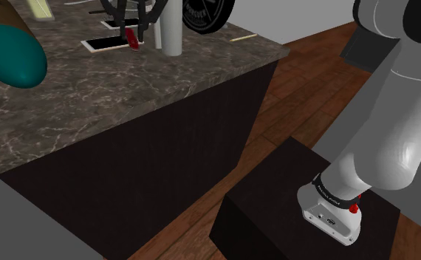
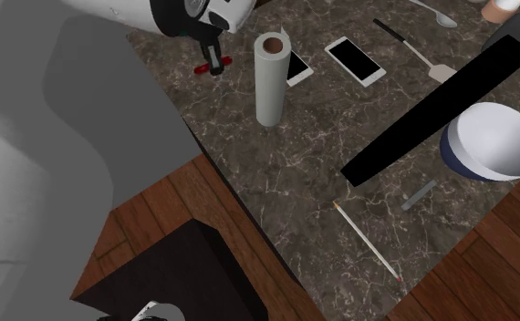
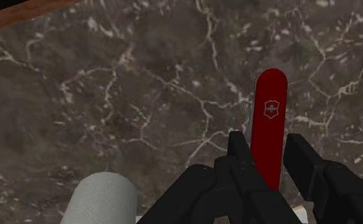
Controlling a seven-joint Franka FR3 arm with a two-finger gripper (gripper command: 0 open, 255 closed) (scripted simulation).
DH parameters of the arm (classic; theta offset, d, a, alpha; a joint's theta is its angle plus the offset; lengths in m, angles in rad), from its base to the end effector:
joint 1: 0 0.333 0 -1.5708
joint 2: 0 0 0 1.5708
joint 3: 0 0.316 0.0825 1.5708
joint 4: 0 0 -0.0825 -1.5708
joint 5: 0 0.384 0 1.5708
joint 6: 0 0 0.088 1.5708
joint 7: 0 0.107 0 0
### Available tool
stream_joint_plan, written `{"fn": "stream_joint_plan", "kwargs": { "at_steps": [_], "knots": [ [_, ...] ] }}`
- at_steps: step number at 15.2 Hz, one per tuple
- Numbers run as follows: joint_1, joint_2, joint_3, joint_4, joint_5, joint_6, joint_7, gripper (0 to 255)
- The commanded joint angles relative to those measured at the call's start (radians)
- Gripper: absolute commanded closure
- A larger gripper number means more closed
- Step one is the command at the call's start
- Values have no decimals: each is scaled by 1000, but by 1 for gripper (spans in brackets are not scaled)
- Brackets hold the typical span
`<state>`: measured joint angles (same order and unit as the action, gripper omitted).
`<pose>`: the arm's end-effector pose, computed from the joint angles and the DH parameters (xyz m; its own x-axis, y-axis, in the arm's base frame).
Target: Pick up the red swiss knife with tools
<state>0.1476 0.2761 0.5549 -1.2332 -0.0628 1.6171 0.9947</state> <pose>0.5210 0.3591 0.6449 0.9483 -0.3171 0.0111 -0.3109 -0.9357 -0.1667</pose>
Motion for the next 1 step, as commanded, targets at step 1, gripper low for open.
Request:
{"fn": "stream_joint_plan", "kwargs": {
  "at_steps": [1],
  "knots": [
    [4,9,0,20,-4,-13,1,255]
  ]
}}
